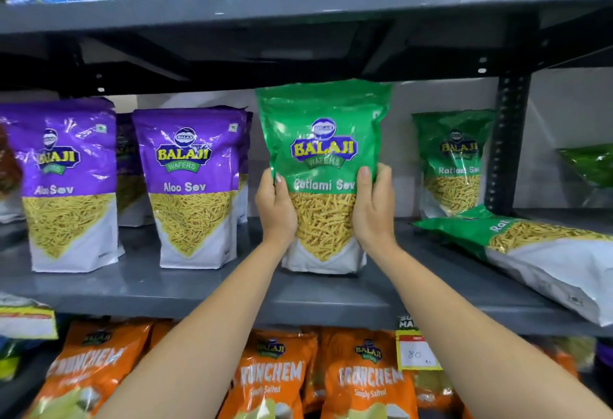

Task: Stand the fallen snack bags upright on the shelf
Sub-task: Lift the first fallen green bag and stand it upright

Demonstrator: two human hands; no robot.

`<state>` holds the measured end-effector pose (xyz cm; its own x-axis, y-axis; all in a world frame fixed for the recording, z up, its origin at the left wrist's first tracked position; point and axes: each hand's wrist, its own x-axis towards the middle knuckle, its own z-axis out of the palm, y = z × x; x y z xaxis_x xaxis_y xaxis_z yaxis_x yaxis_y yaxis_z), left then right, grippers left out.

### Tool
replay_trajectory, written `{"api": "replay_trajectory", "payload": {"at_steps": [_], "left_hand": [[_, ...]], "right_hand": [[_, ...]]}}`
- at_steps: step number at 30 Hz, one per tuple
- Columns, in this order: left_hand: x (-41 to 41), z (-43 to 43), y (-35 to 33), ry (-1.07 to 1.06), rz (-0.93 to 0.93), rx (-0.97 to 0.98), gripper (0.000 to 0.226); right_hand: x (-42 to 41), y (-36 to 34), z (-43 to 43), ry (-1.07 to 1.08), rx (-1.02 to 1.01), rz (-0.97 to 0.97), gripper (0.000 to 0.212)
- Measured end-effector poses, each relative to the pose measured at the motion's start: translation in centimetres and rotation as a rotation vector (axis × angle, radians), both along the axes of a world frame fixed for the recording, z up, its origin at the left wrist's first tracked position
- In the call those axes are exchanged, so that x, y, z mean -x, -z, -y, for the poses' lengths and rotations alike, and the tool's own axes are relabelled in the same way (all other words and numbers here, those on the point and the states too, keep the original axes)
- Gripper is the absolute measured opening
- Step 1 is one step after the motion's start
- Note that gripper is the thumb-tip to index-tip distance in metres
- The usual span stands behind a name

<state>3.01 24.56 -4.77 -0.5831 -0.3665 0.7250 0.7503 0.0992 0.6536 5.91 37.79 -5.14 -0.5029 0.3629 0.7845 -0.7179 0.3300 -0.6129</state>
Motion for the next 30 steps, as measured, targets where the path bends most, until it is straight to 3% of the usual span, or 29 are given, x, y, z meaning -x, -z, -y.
{"api": "replay_trajectory", "payload": {"at_steps": [12, 18, 21, 24, 30], "left_hand": [[1.9, 1.1, 2.0, -0.009, 0.034, 0.023, 0.033], [-1.9, 0.5, 2.1, -0.322, -0.05, -0.017, 0.027], [-3.8, -1.0, 3.5, -0.439, -0.182, 0.084, 0.03], [-3.3, -2.0, 3.0, -0.505, -0.126, 0.147, 0.038], [-1.9, -1.7, 2.5, -0.448, -0.031, 0.165, 0.043]], "right_hand": [[1.5, 1.8, 0.9, -0.065, -0.038, -0.016, 0.013], [-1.0, 0.6, -0.6, 0.004, -0.062, 0.078, 0.037], [-3.2, -2.2, -4.7, 0.156, -0.223, 0.106, 0.025], [-5.5, -5.6, -11.3, 0.355, -0.461, 0.279, 0.022], [-8.4, -8.8, -20.9, 0.355, -0.386, 0.423, 0.025]]}}
